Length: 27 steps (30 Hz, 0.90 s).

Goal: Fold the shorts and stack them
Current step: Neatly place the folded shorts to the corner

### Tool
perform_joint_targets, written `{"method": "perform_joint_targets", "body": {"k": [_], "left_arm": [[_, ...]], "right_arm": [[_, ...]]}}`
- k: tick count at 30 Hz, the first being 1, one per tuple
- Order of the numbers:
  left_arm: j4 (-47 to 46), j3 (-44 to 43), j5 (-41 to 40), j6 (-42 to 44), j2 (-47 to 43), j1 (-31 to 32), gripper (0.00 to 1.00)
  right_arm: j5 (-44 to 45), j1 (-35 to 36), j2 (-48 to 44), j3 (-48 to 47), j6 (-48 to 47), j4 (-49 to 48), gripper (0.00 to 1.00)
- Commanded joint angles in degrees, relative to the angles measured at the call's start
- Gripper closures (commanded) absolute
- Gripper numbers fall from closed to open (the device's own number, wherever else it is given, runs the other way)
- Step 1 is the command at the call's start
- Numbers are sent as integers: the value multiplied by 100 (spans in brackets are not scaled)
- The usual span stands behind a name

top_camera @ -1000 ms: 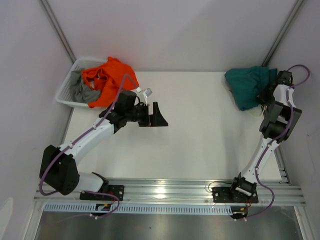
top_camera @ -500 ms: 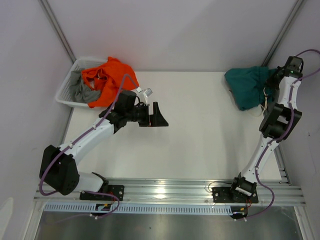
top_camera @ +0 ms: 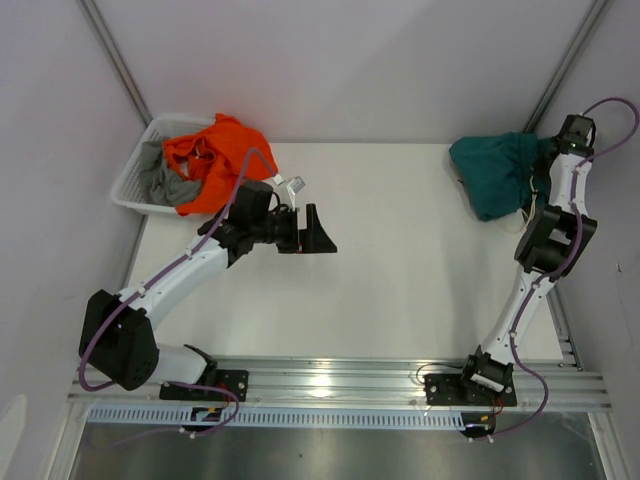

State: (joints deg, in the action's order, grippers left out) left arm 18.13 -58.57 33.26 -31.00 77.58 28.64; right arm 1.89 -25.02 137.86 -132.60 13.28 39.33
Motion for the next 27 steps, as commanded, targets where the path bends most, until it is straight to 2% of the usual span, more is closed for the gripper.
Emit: {"method": "perform_joint_targets", "body": {"k": [1, 5, 17, 23, 27], "left_arm": [[-64, 30, 155, 42, -15, 36, 1], [137, -49, 173, 191, 11, 27, 1], [762, -558, 181, 420, 266, 36, 1], [868, -849, 129, 446, 372, 36, 1], [920, -946, 67, 429, 284, 27, 1]], "right_arm": [[1452, -302, 601, -38, 237, -40, 100], [1586, -232, 944, -354, 79, -40, 100], [1068, -522, 2086, -1154, 35, 39, 97], [927, -356, 2087, -1190, -185, 92, 95], [1146, -214, 1596, -1198, -273, 154, 94]]}}
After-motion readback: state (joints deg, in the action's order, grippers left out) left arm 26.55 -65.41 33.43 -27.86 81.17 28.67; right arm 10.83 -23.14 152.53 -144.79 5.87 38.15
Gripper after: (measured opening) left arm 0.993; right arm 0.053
